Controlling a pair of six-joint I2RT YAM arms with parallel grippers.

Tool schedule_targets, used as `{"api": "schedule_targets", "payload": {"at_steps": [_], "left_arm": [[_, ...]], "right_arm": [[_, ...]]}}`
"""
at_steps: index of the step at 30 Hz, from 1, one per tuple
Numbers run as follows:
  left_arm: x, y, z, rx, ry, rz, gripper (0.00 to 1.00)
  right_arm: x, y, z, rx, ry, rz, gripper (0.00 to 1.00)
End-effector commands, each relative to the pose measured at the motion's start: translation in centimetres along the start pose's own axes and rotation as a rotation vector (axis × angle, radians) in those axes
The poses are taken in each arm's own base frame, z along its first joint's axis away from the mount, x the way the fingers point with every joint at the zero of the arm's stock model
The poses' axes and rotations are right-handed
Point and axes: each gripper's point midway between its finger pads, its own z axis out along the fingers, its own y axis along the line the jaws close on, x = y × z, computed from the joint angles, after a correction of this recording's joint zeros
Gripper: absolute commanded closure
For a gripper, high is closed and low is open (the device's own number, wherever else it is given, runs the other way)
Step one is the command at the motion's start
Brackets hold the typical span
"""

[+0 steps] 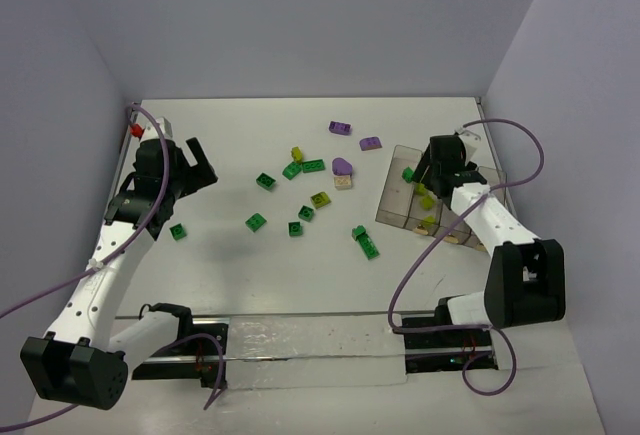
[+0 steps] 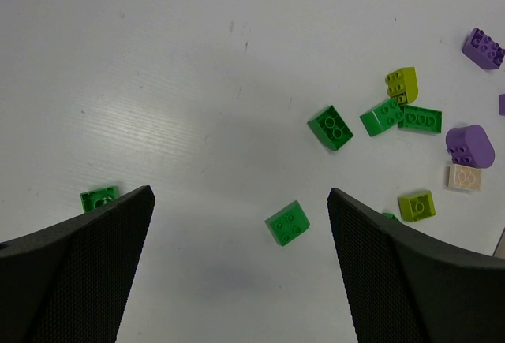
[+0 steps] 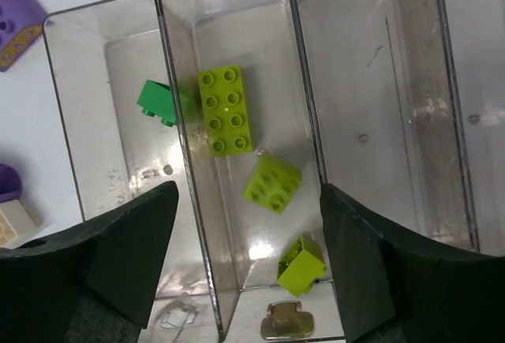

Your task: Sort the legos into containers by color

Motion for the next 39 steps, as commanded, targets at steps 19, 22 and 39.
{"api": "schedule_targets", "payload": {"at_steps": [19,22,39], "left_arm": [[-2.0,-1.1,-1.0,0.046,-0.057,0.000,0.01],[-1.7,-1.2,-0.9,0.050,-0.047,-0.001,0.01],[-2.1,-0.8,-1.1,0.033,-0.061,0.022,0.01]], "right_arm": [[10.6,23.8,-9.0,-0.532,0.177,-0.401,0.25],[11.9,24.7,-8.4,-0.480,0.253,-0.262,0.19],[16.7,27.5,-4.8,-0.339,0.375,0.030,0.18]]}}
